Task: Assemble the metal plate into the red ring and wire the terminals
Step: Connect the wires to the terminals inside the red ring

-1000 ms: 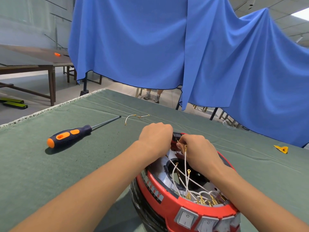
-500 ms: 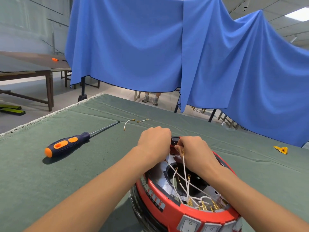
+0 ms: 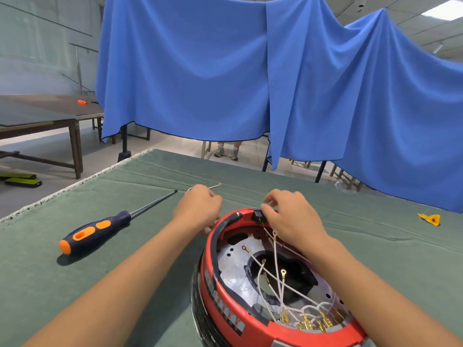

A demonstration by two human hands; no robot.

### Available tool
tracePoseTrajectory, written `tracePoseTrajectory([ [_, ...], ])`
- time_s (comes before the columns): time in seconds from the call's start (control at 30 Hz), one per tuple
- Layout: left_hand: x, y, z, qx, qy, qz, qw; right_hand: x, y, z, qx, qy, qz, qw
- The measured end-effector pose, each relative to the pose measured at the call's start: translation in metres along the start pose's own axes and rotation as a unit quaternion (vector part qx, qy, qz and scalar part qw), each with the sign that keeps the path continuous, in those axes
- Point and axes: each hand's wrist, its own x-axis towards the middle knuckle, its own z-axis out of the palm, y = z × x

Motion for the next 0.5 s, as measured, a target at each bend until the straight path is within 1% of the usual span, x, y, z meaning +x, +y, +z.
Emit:
tracePoseTrajectory([
  [0.03, 0.005, -0.010, 0.000, 0.053, 0.041, -0.004, 0.998, 0.002, 0.002, 0.002, 0.024, -0.024, 0.007, 0.999],
  [0.1, 0.012, -0.027, 0.003, 0.175, 0.112, -0.008, 0.978, 0.005, 0.005, 0.005, 0.047, -0.063, 0.010, 0.997],
  [0.2, 0.025, -0.045, 0.007, 0.270, 0.149, -0.011, 0.951, 0.008, 0.007, 0.009, 0.053, -0.075, -0.008, 0.996],
  [0.33, 0.045, -0.049, 0.016, 0.339, 0.161, -0.035, 0.926, 0.012, 0.008, 0.012, 0.049, -0.075, -0.021, 0.996],
  [0.5, 0.060, -0.048, 0.020, 0.350, 0.166, -0.063, 0.920, 0.012, 0.009, 0.015, 0.033, -0.065, -0.030, 0.997],
])
